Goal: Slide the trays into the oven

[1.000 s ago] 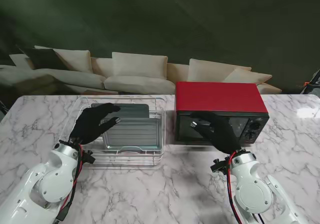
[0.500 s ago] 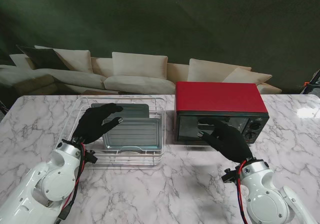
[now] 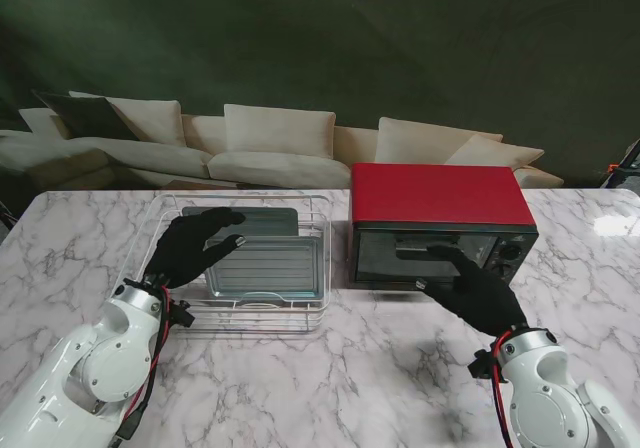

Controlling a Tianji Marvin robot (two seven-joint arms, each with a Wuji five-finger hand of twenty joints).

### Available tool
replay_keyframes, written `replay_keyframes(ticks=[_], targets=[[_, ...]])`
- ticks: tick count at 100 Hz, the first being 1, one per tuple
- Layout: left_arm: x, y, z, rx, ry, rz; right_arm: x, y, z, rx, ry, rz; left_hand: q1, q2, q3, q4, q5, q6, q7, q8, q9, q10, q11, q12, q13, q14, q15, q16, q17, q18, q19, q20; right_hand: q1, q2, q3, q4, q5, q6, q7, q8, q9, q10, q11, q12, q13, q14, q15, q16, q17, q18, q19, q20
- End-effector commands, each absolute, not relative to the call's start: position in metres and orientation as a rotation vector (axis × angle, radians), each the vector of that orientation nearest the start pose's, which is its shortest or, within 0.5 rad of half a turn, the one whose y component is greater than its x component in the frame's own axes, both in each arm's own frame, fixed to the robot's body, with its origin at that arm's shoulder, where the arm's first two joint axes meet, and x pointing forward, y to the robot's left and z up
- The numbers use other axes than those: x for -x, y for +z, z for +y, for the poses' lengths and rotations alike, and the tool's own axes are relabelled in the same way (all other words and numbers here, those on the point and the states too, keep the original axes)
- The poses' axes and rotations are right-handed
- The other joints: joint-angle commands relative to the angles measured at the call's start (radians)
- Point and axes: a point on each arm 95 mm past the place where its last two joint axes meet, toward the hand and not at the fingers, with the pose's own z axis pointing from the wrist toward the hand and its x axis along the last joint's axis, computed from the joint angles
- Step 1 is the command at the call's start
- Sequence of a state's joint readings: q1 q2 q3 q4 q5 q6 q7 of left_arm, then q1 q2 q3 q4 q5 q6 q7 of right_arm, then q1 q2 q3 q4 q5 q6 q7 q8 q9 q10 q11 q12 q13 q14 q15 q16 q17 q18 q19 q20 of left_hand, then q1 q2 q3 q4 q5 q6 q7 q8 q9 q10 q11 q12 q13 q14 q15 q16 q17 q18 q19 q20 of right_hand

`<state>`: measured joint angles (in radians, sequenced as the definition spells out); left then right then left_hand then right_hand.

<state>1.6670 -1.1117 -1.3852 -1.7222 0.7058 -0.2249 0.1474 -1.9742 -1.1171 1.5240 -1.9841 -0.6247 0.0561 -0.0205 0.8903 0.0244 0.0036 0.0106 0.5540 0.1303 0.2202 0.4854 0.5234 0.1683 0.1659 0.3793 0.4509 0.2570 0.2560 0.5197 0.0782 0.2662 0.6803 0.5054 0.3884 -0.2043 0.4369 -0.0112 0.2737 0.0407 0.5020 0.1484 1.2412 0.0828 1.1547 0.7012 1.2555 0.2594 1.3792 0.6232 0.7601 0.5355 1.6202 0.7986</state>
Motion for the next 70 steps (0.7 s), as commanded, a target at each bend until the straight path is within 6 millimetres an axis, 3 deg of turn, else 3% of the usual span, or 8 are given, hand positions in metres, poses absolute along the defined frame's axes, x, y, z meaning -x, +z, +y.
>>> replay_keyframes(ticks=[1,24,70], targets=[[-0.386,-0.273,0.024,1.262,-1.906,1.176,-0.317,-0.289,-0.052,-1.636,1.615,1.120,-0.006,0.040,-0.031,-0.011,0.021,0.009,0.001,0.009,0.008,-0.006,-0.006,0.004,-0.009,-0.006,0.002,0.012,-0.016,0.015,-0.007,0.018,-0.033,0.018,0.001,-0.014,-0.054,-0.040,0.010,-0.027,0.025,-0.029,0.064,0.000,0.045,0.004,0.036,-0.014,0.034,-0.005,0.099,-0.001],[-0.385,-0.272,0.025,1.262,-1.900,1.170,-0.331,-0.296,-0.050,-1.646,1.592,1.114,-0.007,0.040,-0.031,-0.011,0.022,0.008,0.001,0.009,0.009,-0.006,-0.006,0.004,-0.008,-0.006,0.002,0.013,-0.016,0.016,-0.007,0.018,-0.034,0.021,-0.005,-0.013,-0.099,0.034,0.007,-0.036,0.013,-0.015,0.053,-0.012,0.042,0.022,0.011,-0.037,0.014,-0.003,0.090,-0.020],[-0.383,-0.271,0.029,1.259,-1.888,1.158,-0.350,-0.298,-0.055,-1.661,1.559,1.126,-0.007,0.039,-0.031,-0.011,0.020,0.007,0.000,0.009,0.005,-0.005,-0.009,0.002,-0.010,-0.006,0.000,0.011,-0.017,0.015,-0.009,0.017,-0.038,0.034,-0.009,-0.010,-0.126,0.040,0.018,-0.047,-0.029,-0.008,0.050,-0.016,0.018,0.027,-0.020,-0.055,-0.031,-0.012,0.072,-0.027]])
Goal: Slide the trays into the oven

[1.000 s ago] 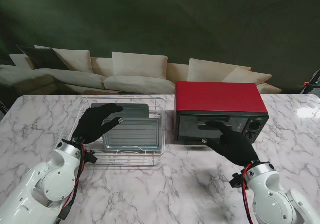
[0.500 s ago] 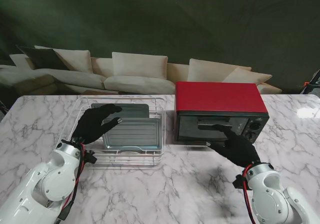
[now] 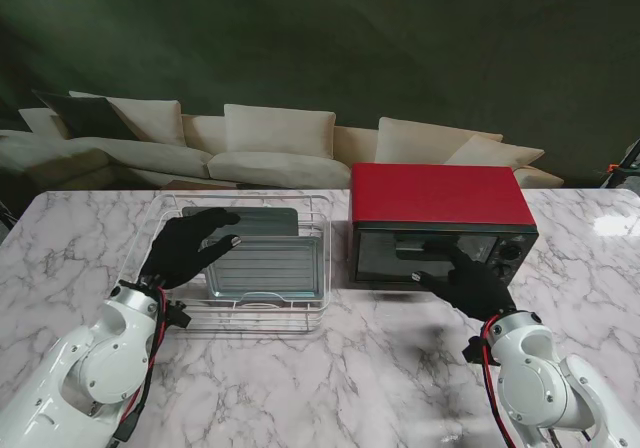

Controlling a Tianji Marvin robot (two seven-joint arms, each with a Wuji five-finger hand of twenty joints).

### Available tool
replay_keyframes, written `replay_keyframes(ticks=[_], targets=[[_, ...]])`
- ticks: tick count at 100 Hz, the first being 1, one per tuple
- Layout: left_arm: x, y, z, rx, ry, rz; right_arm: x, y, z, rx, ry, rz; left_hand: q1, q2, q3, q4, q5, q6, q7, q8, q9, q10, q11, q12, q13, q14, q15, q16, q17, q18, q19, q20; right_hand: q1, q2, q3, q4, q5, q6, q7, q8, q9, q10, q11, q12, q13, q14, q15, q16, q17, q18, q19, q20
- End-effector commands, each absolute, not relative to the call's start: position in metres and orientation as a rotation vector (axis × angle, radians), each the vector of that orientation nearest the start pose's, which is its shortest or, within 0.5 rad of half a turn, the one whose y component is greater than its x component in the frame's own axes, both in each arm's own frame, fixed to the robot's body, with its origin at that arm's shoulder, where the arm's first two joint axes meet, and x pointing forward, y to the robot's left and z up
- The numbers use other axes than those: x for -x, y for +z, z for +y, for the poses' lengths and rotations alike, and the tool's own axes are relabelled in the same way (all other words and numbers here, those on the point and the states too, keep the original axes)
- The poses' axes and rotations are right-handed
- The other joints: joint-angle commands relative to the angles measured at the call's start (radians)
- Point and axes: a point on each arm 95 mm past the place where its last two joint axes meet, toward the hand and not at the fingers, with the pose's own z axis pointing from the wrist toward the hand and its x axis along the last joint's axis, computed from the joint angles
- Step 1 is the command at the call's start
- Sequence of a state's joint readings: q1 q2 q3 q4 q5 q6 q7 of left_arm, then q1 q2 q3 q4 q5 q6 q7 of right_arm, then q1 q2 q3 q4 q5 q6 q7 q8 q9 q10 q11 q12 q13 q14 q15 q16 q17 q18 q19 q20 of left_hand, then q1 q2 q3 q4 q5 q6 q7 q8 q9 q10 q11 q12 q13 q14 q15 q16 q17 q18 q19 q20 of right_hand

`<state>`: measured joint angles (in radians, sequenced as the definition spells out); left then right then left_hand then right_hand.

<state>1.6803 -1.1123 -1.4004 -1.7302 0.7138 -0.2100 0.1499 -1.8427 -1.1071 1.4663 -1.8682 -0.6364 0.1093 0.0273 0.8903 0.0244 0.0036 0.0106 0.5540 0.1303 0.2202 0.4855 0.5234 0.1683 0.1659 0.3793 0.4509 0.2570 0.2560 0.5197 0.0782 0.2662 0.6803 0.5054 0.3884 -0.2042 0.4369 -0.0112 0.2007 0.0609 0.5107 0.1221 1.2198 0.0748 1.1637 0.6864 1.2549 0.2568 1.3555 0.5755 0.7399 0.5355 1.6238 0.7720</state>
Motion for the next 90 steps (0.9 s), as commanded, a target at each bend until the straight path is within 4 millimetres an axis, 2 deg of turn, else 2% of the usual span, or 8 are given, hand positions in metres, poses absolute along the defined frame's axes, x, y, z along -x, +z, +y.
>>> replay_keyframes(ticks=[1,16,33,68,90], targets=[[-0.383,-0.271,0.029,1.259,-1.888,1.158,-0.350,-0.299,-0.055,-1.662,1.559,1.126,-0.007,0.040,-0.031,-0.011,0.020,0.007,0.000,0.008,0.004,-0.005,-0.009,0.002,-0.011,-0.006,0.000,0.011,-0.017,0.015,-0.009,0.017,-0.038,0.034,-0.009,-0.010,-0.051,0.020,0.010,-0.021,-0.007,0.001,0.041,-0.002,0.018,0.030,0.004,-0.007,-0.011,-0.012,0.068,0.000],[-0.383,-0.271,0.030,1.259,-1.885,1.163,-0.353,-0.300,-0.058,-1.674,1.542,1.136,-0.007,0.040,-0.031,-0.011,0.020,0.006,-0.001,0.008,0.003,-0.005,-0.011,0.001,-0.012,-0.005,-0.001,0.010,-0.018,0.016,-0.010,0.017,-0.036,0.041,-0.012,-0.010,-0.044,0.029,0.013,-0.023,-0.005,0.002,0.039,-0.003,0.016,0.034,0.001,-0.008,-0.016,-0.013,0.064,0.000],[-0.384,-0.272,0.030,1.258,-1.884,1.168,-0.346,-0.306,-0.059,-1.700,1.513,1.176,-0.009,0.040,-0.032,-0.011,0.020,0.006,-0.001,0.008,0.003,-0.004,-0.012,0.001,-0.011,-0.005,-0.001,0.010,-0.018,0.015,-0.011,0.017,-0.033,0.043,-0.018,-0.009,-0.021,0.072,0.014,-0.027,0.007,0.005,0.035,-0.008,0.023,0.034,-0.001,-0.009,-0.013,-0.012,0.065,0.002],[-0.384,-0.272,0.032,1.254,-1.877,1.162,-0.312,-0.311,-0.059,-1.781,1.481,1.237,-0.009,0.040,-0.032,-0.011,0.021,0.006,-0.001,0.008,0.004,-0.006,-0.012,0.001,-0.011,-0.005,-0.001,0.010,-0.017,0.016,-0.012,0.018,-0.022,0.062,-0.034,-0.010,0.006,0.068,-0.011,-0.040,-0.015,0.021,0.009,-0.018,-0.008,0.048,-0.038,-0.014,-0.046,-0.007,0.026,-0.007],[-0.383,-0.271,0.033,1.251,-1.872,1.154,-0.291,-0.308,-0.058,-1.824,1.429,1.342,-0.008,0.040,-0.031,-0.011,0.021,0.006,-0.001,0.009,0.004,-0.003,-0.012,0.001,-0.011,-0.005,-0.001,0.010,-0.017,0.016,-0.012,0.018,0.003,0.093,-0.064,-0.011,0.072,0.077,-0.024,-0.041,-0.020,0.033,-0.028,-0.030,-0.028,0.057,-0.086,-0.016,-0.074,-0.009,-0.012,-0.015]])
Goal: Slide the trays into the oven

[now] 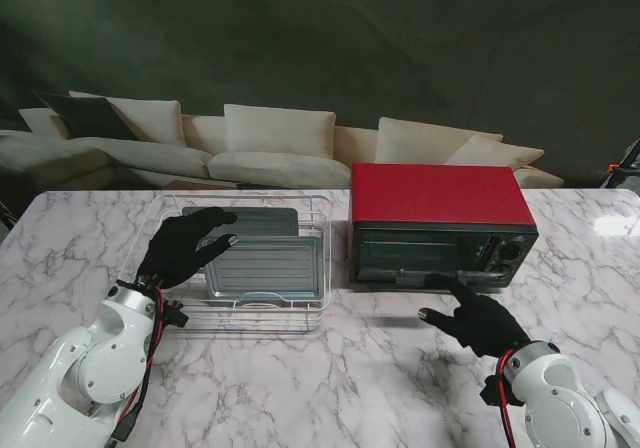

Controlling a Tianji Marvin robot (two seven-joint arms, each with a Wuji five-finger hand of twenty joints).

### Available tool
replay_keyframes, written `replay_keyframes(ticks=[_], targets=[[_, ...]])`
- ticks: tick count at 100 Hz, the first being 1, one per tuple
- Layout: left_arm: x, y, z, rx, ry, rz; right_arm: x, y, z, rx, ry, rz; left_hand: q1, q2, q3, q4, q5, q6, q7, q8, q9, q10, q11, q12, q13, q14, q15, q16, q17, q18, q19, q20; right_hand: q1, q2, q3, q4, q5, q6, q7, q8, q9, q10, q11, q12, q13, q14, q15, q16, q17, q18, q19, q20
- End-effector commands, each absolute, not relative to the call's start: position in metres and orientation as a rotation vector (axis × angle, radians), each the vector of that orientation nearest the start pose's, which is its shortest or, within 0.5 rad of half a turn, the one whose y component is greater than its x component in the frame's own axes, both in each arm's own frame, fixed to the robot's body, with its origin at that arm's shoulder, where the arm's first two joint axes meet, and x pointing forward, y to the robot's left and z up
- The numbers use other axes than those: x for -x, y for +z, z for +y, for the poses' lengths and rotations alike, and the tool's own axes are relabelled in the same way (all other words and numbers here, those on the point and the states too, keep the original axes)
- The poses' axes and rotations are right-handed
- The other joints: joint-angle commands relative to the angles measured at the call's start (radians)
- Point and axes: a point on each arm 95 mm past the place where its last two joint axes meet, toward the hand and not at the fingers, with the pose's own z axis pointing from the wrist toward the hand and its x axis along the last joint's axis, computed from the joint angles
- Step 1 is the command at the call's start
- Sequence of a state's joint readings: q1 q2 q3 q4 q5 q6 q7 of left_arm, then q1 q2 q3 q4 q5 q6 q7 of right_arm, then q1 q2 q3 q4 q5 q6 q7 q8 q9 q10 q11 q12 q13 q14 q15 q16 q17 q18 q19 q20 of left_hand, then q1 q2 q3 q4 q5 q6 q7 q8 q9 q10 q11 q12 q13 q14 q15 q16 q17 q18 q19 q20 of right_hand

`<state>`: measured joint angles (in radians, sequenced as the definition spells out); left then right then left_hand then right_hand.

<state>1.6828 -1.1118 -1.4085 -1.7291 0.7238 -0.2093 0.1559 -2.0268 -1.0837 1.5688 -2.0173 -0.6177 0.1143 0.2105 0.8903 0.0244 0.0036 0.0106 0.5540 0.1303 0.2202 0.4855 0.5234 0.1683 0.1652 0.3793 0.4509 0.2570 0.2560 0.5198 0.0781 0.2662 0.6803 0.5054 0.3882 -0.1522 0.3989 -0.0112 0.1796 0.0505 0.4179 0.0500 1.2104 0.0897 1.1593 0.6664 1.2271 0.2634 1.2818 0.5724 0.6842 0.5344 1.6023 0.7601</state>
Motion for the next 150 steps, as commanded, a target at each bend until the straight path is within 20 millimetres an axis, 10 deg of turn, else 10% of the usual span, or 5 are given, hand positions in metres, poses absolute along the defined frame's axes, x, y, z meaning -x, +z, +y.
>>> replay_keyframes(ticks=[1,32,60,94,150], targets=[[-0.383,-0.271,0.033,1.251,-1.872,1.153,-0.290,-0.308,-0.058,2.457,-1.911,-1.811,-0.008,0.040,-0.031,-0.011,0.021,0.006,-0.001,0.009,0.004,-0.004,-0.012,0.001,-0.011,-0.006,-0.001,0.010,-0.017,0.016,-0.012,0.018,0.003,0.043,-0.027,-0.011,0.095,0.089,0.068,0.031,-0.012,0.019,-0.025,-0.010,-0.002,0.051,-0.014,-0.013,-0.020,-0.008,0.008,-0.004],[-0.382,-0.270,0.036,1.254,-1.867,1.137,-0.275,-0.307,-0.057,2.439,-1.814,-1.802,-0.008,0.040,-0.031,-0.011,0.022,0.008,-0.001,0.009,0.008,-0.004,-0.010,0.002,-0.009,-0.004,0.000,0.011,-0.018,0.017,-0.012,0.018,0.030,0.080,-0.085,-0.008,0.289,0.157,0.109,0.196,-0.057,0.040,-0.079,-0.019,-0.057,0.065,-0.088,0.006,-0.079,-0.013,-0.048,-0.012],[-0.383,-0.270,0.036,1.254,-1.864,1.137,-0.266,-0.295,-0.056,2.380,-1.826,-1.750,-0.006,0.040,-0.030,-0.011,0.023,0.008,0.000,0.009,0.012,-0.005,-0.009,0.003,-0.009,-0.004,0.000,0.011,-0.017,0.017,-0.013,0.019,0.069,0.092,-0.112,-0.006,0.477,0.085,0.158,0.546,-0.085,0.062,-0.125,-0.021,-0.105,0.078,-0.134,0.014,-0.127,-0.014,-0.091,-0.011],[-0.383,-0.270,0.038,1.251,-1.866,1.134,-0.281,-0.266,-0.046,2.186,-2.308,-1.593,-0.006,0.040,-0.031,-0.011,0.023,0.007,0.000,0.009,0.018,-0.005,-0.007,0.004,-0.008,-0.004,-0.001,0.010,-0.018,0.018,-0.016,0.018,0.071,0.036,-0.081,-0.009,0.426,-0.060,-0.011,0.441,-0.514,0.050,-0.782,-0.319,-0.497,-0.073,-0.959,-0.185,-0.452,-0.106,-0.517,-0.208],[-0.383,-0.272,0.038,1.258,-1.848,1.168,-0.341,-0.276,-0.027,2.082,-2.713,-1.088,-0.008,0.041,-0.031,-0.011,0.021,0.004,-0.003,0.008,0.023,-0.004,-0.012,0.002,-0.009,-0.003,-0.005,0.008,-0.018,0.019,-0.020,0.018,0.035,-0.015,-0.033,-0.014,0.365,-0.100,0.023,0.382,-0.595,0.007,-0.780,-0.422,-0.601,-0.137,-1.106,-0.272,-0.546,-0.142,-0.656,-0.270]])
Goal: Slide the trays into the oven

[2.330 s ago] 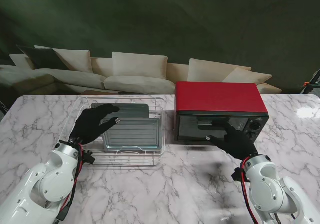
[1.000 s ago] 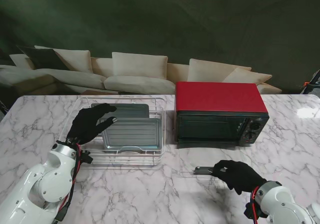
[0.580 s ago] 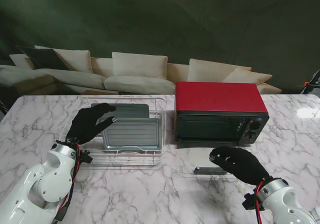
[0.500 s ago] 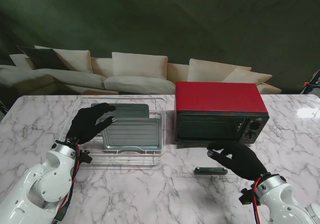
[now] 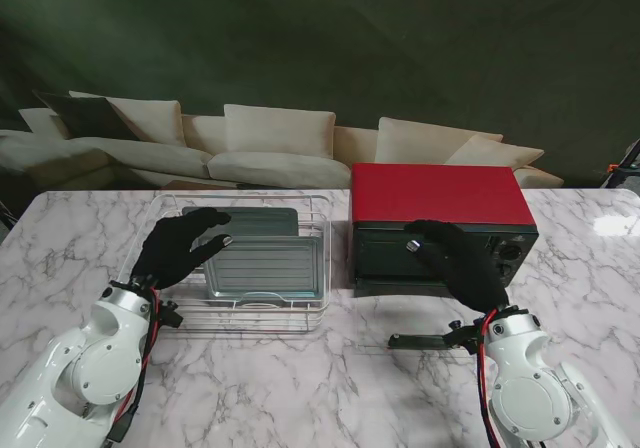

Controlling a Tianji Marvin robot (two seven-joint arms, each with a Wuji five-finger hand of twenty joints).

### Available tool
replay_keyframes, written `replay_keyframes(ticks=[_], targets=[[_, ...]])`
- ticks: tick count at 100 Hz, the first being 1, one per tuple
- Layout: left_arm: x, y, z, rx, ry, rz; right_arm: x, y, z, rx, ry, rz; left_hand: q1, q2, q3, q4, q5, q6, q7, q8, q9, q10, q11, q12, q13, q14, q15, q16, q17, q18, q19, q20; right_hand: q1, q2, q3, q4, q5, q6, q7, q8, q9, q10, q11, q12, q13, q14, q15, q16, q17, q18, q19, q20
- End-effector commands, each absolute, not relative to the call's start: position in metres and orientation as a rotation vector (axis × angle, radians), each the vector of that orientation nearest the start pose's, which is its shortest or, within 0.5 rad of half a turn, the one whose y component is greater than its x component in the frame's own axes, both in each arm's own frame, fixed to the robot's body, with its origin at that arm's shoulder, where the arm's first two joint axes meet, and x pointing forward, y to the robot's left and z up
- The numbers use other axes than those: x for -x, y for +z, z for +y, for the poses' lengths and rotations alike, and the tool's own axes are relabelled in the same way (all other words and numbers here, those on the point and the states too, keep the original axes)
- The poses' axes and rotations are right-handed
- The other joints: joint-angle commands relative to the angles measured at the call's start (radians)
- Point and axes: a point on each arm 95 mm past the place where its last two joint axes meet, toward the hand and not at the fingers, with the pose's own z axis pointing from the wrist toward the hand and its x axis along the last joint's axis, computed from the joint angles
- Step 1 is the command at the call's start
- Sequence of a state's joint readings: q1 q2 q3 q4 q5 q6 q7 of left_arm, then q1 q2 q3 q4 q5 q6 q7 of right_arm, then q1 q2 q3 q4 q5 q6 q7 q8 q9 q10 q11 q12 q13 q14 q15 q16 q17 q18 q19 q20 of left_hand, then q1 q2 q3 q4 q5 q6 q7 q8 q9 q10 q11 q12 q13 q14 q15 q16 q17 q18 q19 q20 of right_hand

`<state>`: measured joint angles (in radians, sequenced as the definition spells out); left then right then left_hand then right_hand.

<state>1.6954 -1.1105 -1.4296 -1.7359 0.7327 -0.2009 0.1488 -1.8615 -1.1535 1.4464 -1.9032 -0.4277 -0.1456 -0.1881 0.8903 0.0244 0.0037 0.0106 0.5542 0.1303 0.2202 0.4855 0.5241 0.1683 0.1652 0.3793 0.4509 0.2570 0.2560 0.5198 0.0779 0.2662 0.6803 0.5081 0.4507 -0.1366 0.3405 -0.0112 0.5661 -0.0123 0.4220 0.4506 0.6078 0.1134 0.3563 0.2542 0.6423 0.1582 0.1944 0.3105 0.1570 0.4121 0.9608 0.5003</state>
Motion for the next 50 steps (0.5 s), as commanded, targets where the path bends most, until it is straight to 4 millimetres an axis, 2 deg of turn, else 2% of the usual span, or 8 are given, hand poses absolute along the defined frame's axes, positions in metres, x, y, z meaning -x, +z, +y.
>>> replay_keyframes(ticks=[1,18,28,33,43,50], targets=[[-0.383,-0.272,0.038,1.258,-1.848,1.169,-0.341,-0.276,-0.026,2.085,-2.710,-1.078,-0.008,0.041,-0.031,-0.011,0.021,0.003,-0.003,0.008,0.023,-0.004,-0.012,0.002,-0.009,-0.003,-0.005,0.008,-0.018,0.019,-0.020,0.016,-0.026,-0.031,0.027,-0.014,-0.019,-0.034,0.020,-0.020,0.009,-0.014,0.023,-0.010,-0.016,-0.029,-0.019,-0.010,-0.020,-0.018,-0.016,-0.010],[-0.385,-0.274,0.034,1.262,-1.840,1.198,-0.346,-0.282,-0.026,2.104,-2.661,-1.052,-0.009,0.041,-0.031,-0.011,0.016,0.002,-0.005,0.007,0.020,-0.004,-0.013,0.002,-0.010,-0.006,-0.007,0.007,-0.017,0.017,-0.021,0.016,-0.028,-0.026,0.026,-0.016,-0.015,-0.032,0.025,-0.030,0.017,-0.017,0.026,-0.011,-0.015,-0.036,-0.021,-0.010,-0.020,-0.018,-0.026,-0.010],[-0.386,-0.276,0.029,1.271,-1.842,1.222,-0.347,-0.284,-0.027,2.118,-2.647,-1.055,-0.004,0.030,-0.030,-0.008,0.002,0.004,-0.014,0.002,-0.037,-0.004,-0.051,-0.024,-0.023,-0.005,-0.023,-0.006,-0.013,0.008,-0.035,0.007,-0.028,-0.027,0.027,-0.016,-0.012,-0.032,0.028,-0.033,0.025,-0.013,0.029,-0.011,-0.010,-0.032,-0.020,-0.009,-0.020,-0.017,-0.028,-0.009],[-0.386,-0.276,0.027,1.266,-1.834,1.245,-0.347,-0.284,-0.028,2.123,-2.643,-1.050,-0.005,0.027,-0.030,-0.008,-0.015,0.000,-0.023,-0.002,-0.068,-0.007,-0.075,-0.050,-0.035,-0.023,-0.039,-0.021,-0.016,0.001,-0.049,-0.002,-0.029,-0.025,0.026,-0.016,-0.014,-0.032,0.027,-0.036,0.022,-0.012,0.028,-0.011,-0.014,-0.033,-0.022,-0.009,-0.023,-0.019,-0.030,-0.009],[-0.389,-0.275,0.025,1.262,-1.807,1.319,-0.348,-0.284,-0.028,2.122,-2.648,-1.041,-0.009,0.009,-0.031,-0.011,-0.059,-0.006,-0.050,-0.016,-0.124,-0.011,-0.111,-0.110,-0.071,-0.035,-0.076,-0.069,-0.019,-0.043,-0.114,-0.047,-0.028,-0.026,0.027,-0.016,-0.012,-0.032,0.029,-0.038,0.024,-0.011,0.031,-0.009,-0.012,-0.034,-0.022,-0.007,-0.022,-0.018,-0.032,-0.007],[-0.392,-0.269,0.027,1.245,-1.779,1.373,-0.347,-0.283,-0.028,2.120,-2.652,-1.047,-0.018,-0.018,-0.029,-0.010,-0.158,-0.006,-0.100,-0.040,-0.196,0.002,-0.142,-0.149,-0.105,-0.033,-0.089,-0.094,-0.021,-0.080,-0.155,-0.076,-0.026,-0.025,0.027,-0.016,-0.013,-0.030,0.030,-0.040,0.024,-0.013,0.033,-0.008,-0.013,-0.032,-0.022,-0.007,-0.020,-0.019,-0.032,-0.005]])
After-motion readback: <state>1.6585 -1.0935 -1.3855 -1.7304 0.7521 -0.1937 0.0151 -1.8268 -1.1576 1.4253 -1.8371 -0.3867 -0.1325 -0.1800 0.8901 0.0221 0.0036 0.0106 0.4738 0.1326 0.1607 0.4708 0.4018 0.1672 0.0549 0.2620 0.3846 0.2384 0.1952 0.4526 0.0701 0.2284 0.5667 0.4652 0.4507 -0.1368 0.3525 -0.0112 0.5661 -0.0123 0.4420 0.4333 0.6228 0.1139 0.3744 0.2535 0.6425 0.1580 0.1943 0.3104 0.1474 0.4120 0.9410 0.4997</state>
